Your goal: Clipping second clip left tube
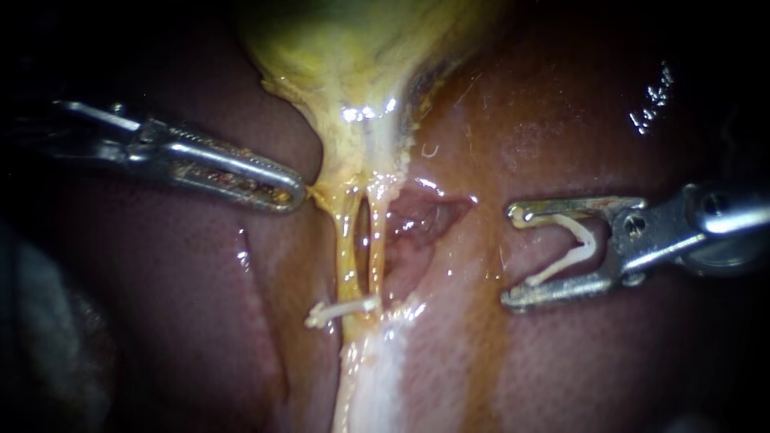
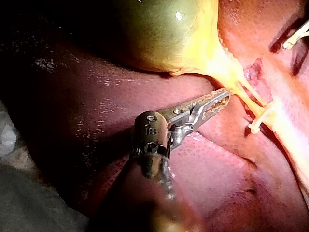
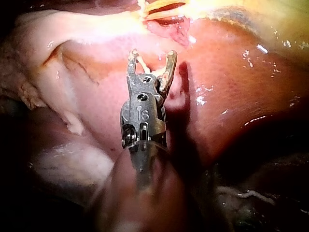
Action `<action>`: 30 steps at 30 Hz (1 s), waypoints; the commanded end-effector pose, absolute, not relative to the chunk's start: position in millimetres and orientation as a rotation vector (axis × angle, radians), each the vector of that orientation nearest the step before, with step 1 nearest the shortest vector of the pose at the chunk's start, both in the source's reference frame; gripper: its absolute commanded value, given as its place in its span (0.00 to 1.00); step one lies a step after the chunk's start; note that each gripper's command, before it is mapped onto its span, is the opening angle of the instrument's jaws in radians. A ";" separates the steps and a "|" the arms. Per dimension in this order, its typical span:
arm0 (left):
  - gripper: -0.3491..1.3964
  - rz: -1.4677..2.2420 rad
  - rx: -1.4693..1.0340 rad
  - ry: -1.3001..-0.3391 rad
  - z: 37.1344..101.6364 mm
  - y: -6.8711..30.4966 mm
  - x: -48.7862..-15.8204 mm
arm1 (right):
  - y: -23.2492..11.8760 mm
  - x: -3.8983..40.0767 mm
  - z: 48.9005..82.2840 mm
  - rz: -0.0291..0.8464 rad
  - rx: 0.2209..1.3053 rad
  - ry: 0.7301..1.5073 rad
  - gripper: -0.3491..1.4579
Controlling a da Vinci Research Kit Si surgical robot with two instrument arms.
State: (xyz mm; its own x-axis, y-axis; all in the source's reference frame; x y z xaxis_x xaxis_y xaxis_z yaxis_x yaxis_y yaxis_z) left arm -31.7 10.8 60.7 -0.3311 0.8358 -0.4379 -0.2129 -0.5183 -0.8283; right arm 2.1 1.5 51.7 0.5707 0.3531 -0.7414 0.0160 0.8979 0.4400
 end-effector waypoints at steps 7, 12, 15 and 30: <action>0.00 1.910 -1.182 -0.896 58.3 11.8 -30.0 | 1.5 2.1 51.7 0.205 0.427 0.950 0.47; 0.00 1.888 -1.168 -0.879 55.1 13.4 -27.9 | 1.5 2.1 51.7 0.204 0.427 0.947 0.47; 0.00 1.882 -1.179 -0.865 53.6 14.1 -27.0 | 1.5 2.2 51.7 0.204 0.427 0.947 0.47; 0.00 1.883 -1.184 -0.853 53.4 13.7 -27.2 | 1.0 8.2 50.8 0.327 0.597 1.039 0.47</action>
